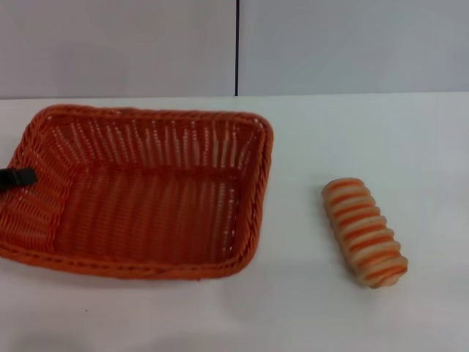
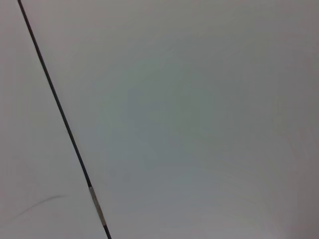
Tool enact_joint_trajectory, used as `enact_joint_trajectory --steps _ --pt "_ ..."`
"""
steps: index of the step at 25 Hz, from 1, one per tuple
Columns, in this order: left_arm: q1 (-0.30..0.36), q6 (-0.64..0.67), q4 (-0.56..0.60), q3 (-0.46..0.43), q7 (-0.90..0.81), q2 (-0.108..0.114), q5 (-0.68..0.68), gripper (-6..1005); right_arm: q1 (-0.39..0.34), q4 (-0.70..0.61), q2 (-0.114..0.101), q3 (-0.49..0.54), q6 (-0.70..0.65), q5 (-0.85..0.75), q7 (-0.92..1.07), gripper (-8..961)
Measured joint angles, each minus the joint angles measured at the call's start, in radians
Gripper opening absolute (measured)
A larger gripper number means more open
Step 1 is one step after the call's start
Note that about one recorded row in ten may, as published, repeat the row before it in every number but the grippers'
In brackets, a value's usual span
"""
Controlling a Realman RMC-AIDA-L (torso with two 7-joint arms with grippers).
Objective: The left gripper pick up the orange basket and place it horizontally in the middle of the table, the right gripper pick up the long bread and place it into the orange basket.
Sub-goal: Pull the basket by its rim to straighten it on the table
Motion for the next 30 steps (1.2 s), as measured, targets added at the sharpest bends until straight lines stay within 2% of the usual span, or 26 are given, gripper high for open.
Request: enact_joint_trajectory --steps 4,18,26,27,28,30 --pt "0.04 0.015 -0.011 0.002 0.022 -0.002 -0.03 248 0.008 0.0 -0.001 0.0 0.0 0.0 0.0 650" --pt "0.059 0.112 -0.068 -0.009 0.057 0.003 -0.079 287 0.041 -0.006 -0.004 -0.002 0.02 -0.002 0.0 649" --pt "0.06 0.149 -0.067 -0.01 0.048 0.008 -0.075 617 0.046 -0.009 -0.008 -0.001 0.023 -0.002 0.0 649" --pt "0.06 0.166 -0.066 -0.01 0.046 0.013 -0.07 660 0.046 -0.009 -0.008 -0.001 0.023 -0.002 0.0 649" --pt "0.057 0.215 -0.076 -0.005 0.046 0.028 -0.068 704 0.047 -0.009 -0.009 -0.001 0.023 -0.002 0.0 649" --pt "0.053 0.235 -0.088 -0.003 0.05 0.034 -0.068 703 0.05 -0.009 -0.011 -0.001 0.023 -0.002 0.0 649"
